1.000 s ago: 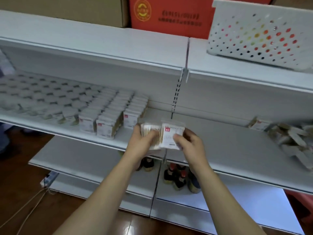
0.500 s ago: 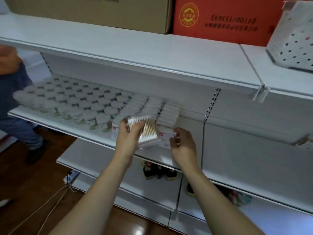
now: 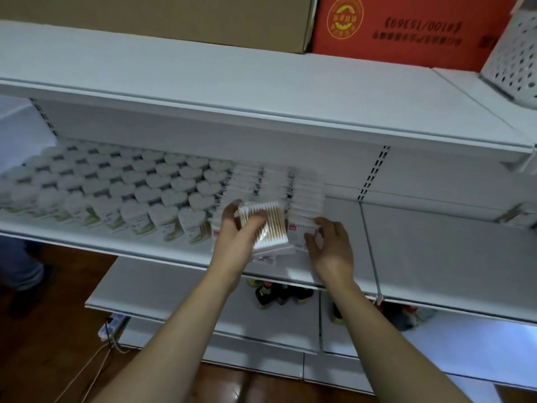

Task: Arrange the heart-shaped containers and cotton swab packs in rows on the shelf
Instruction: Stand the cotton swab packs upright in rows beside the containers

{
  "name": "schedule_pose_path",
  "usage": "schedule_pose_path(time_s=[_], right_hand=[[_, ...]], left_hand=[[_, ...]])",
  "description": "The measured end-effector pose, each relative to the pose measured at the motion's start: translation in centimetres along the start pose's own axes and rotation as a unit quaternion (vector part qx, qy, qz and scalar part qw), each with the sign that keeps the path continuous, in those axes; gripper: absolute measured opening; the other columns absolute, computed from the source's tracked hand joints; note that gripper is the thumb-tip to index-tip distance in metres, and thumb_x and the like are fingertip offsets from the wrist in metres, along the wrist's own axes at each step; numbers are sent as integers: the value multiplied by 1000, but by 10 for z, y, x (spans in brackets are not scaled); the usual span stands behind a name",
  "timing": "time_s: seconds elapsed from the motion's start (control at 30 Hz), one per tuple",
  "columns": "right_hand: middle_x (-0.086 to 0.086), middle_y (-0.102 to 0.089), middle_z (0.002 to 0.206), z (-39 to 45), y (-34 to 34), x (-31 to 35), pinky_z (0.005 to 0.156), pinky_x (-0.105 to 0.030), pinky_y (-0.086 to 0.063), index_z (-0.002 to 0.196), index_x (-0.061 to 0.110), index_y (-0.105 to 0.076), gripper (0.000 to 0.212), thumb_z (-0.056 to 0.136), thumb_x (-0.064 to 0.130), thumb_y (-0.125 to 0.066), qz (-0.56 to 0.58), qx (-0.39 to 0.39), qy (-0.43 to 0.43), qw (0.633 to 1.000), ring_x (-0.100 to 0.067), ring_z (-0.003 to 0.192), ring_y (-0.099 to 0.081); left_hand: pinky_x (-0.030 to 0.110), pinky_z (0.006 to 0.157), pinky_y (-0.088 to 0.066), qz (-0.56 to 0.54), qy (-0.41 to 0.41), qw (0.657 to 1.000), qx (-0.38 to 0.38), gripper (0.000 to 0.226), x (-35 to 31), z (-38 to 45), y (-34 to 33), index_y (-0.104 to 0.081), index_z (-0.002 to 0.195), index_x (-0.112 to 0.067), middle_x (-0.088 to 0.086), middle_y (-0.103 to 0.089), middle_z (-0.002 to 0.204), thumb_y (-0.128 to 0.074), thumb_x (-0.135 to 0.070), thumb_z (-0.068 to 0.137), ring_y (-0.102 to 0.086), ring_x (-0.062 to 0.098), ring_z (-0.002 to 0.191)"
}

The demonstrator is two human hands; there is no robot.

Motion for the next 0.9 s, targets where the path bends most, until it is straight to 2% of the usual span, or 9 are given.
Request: schedule_pose_path(time_s=[0.13,0.2,0.27,0.37,0.47,0.53,0.63,0.77,0.9], right_hand=[[-5,-54,124,-9,25,11,86,-28,-46,139,18,-50,45,97,30,-61,17,-64,-26,997,-18,109,-53],[1,-61,112,-18,49,22,80,-20,-46,125,22,-59,29,98,30,-59,92,-112,-59,988,-15,101,-59],[9,-68,100,-23,55,42,75,-16,-49,108,30,-65,15,97,37,-57,199,-69,-71,975,-11,94,-65],[17,-68,101,-29,49,80,76,-19,-53,112,34,-68,22,92,42,-64,205,50,-4,978,-2,93,-63],[14,-72,100,-30,50,70,81,-28,-57,109,31,-68,21,88,30,-73,255,65,-56,963,-4,95,-67],[3,-74,99,-30,54,53,75,-35,-60,107,22,-63,23,88,15,-73,354,46,-122,926,-17,95,-71],[-1,-72,94,-30,74,35,65,-31,-59,104,20,-54,27,89,3,-69,419,-26,-160,893,-20,88,-71],[10,-65,92,-33,114,43,73,-25,-47,94,32,-54,26,85,18,-74,234,-157,-95,955,-8,85,-62],[-2,-56,111,-46,89,90,85,-27,-44,111,27,-62,30,83,29,-72,36,-113,124,985,-18,106,-53]], left_hand=[[28,93,-48,1,5,1000,23,69,-1,4,-6,-40,133,-42,-1,-62,127,-71,-48,72,-63,12,113],[25,88,-49,-1,1,999,35,71,-2,4,-13,-39,134,-41,1,-60,131,-75,-45,73,-62,13,114],[19,83,-49,0,-9,999,41,69,-5,3,-22,-38,134,-38,-4,-57,129,-80,-33,80,-61,9,112],[21,88,-51,9,-31,998,51,66,-9,-1,-37,-37,133,-38,-12,-56,122,-79,-28,83,-58,0,109],[32,88,-54,-22,-8,999,39,55,-10,-3,-45,-40,138,-36,-9,-58,126,-67,-46,91,-61,8,109],[29,71,-57,-58,5,998,39,35,-12,-4,-48,-44,133,-33,-16,-57,116,-57,-34,100,-63,8,101],[32,64,-61,-88,14,995,38,29,-12,-6,-49,-48,129,-20,-8,-59,115,-55,-19,101,-70,24,99],[39,65,-63,-80,29,996,32,29,-8,-9,-51,-51,128,-16,2,-60,123,-59,-20,100,-74,12,82],[38,63,-60,-114,61,989,65,25,-3,-13,-66,-52,126,-18,12,-67,120,-55,-22,101,-75,20,84]])
Point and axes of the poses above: each hand's wrist, its own z-axis towards the middle knuckle, its own y-axis out of the back of the hand, x = y × z, the point moved 10 cm from there along z, towards the middle knuckle
